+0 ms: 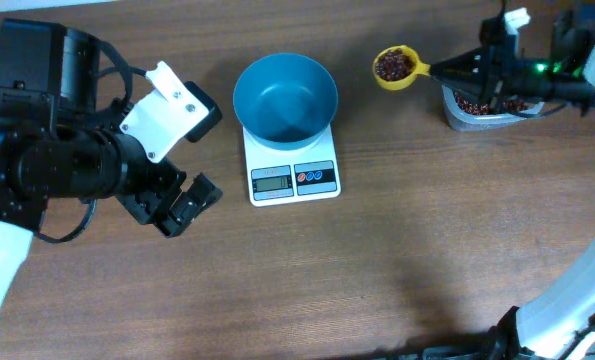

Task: Scoop item into bowl and weigh 50g on scale
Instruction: 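Lift the filled yellow scoop and carry it over the blue bowl, then tilt the scoop with the right gripper to pour beans into the bowl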

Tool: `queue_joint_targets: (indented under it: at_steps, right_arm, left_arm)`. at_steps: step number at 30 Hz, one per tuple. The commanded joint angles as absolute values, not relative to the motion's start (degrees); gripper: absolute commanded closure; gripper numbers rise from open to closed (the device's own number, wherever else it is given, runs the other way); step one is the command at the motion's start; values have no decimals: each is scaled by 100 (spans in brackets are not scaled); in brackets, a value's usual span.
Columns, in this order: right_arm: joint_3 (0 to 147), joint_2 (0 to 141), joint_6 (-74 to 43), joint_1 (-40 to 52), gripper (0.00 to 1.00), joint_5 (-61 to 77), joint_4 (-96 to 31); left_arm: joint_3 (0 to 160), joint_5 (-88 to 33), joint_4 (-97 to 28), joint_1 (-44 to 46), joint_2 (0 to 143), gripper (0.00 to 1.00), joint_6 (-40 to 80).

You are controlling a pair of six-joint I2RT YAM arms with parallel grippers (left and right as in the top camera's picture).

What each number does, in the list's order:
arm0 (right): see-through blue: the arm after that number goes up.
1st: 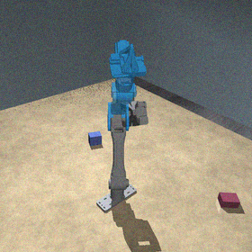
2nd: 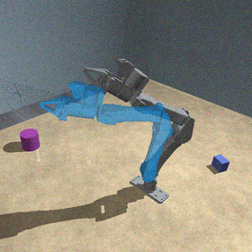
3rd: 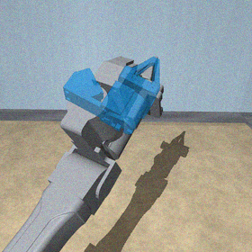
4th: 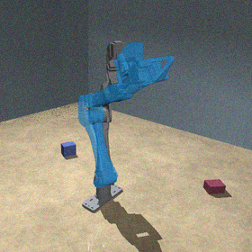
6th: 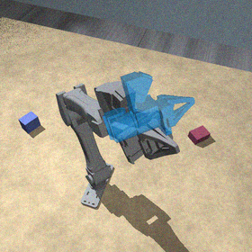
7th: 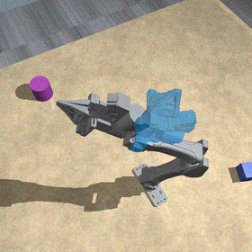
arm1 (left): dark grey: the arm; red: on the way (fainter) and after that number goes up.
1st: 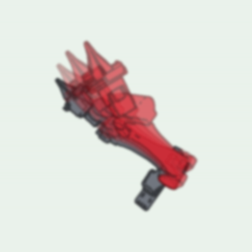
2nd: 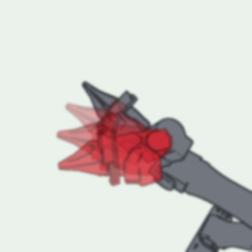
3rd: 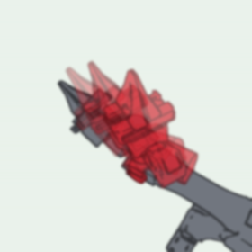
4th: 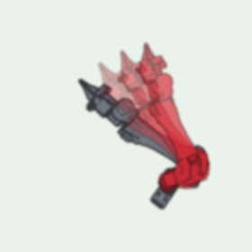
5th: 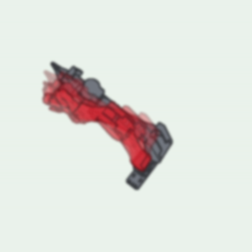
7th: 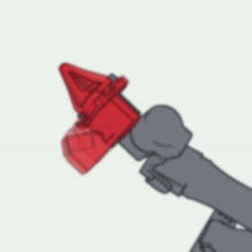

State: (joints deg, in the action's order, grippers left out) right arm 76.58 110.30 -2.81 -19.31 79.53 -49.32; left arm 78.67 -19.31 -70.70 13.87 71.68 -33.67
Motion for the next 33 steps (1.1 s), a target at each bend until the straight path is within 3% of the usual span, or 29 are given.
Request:
queue_joint_targets:
  at_steps: [1, 12, 17, 28, 33]
  right_arm:
    - [7612, 10825, -368, -1603, 96, 8300, -4742]
    - [7620, 10825, -2891, -395, 96, 8239, -1339]
    - [7618, 10825, -2897, -69, 96, 7883, -1103]
    - [7618, 10827, -432, 80, 96, 7721, -1090]
    - [7618, 10827, -294, 80, 96, 7052, -1090]
  left_arm:
    - [7856, -2016, -7074, 1400, 7148, 1, -3476]
    - [7856, -2016, -7074, 1400, 7148, 1, -3476]
    - [7856, -2016, -7074, 1400, 7148, 1, -3476]
    - [7856, -2016, -7074, 1400, 7148, 1, -3476]
    - [7856, -2016, -7074, 1400, 7148, 1, -3476]
